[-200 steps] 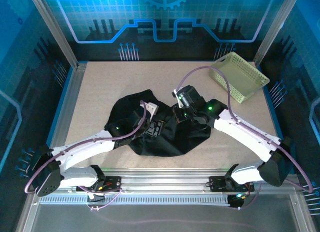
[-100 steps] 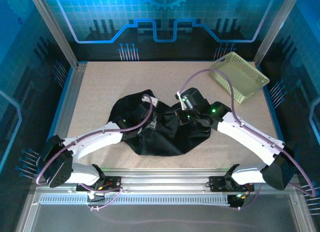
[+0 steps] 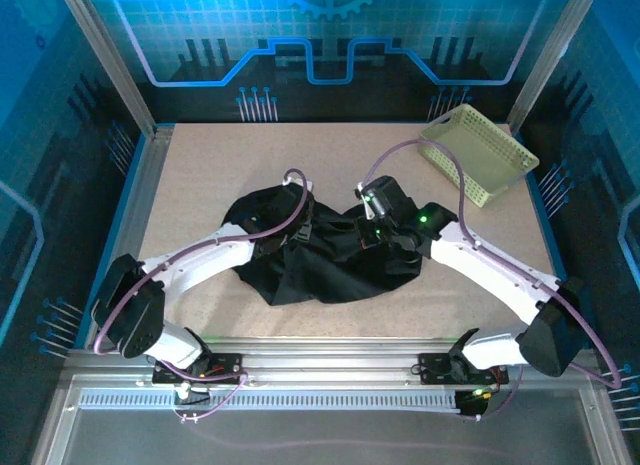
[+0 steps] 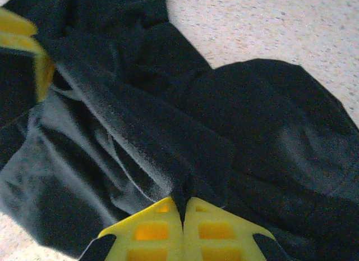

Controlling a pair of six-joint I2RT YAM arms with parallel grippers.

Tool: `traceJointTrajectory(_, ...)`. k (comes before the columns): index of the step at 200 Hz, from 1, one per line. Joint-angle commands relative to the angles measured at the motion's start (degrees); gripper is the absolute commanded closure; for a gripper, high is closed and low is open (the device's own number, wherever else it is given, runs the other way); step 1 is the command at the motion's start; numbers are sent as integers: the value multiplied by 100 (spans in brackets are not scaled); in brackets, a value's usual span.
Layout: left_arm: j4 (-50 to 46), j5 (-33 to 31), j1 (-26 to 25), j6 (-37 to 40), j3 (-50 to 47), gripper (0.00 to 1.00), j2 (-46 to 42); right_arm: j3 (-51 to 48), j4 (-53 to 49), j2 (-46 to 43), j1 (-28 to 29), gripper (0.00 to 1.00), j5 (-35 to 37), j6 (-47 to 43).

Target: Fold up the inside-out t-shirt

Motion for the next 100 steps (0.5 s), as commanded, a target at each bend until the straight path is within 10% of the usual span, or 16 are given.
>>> traceJointTrajectory(1, -40, 230, 67, 119, -113, 79, -256, 104, -122, 24, -332, 100, 225, 173)
traceJointTrajectory(57, 747, 1902, 59, 252, -739, 92, -1263, 111, -207, -175, -830, 100, 150, 34)
traceJointTrajectory(100, 654, 2125, 78, 23, -1078, 52, -1874, -279, -321, -658, -1493, 100, 421, 286)
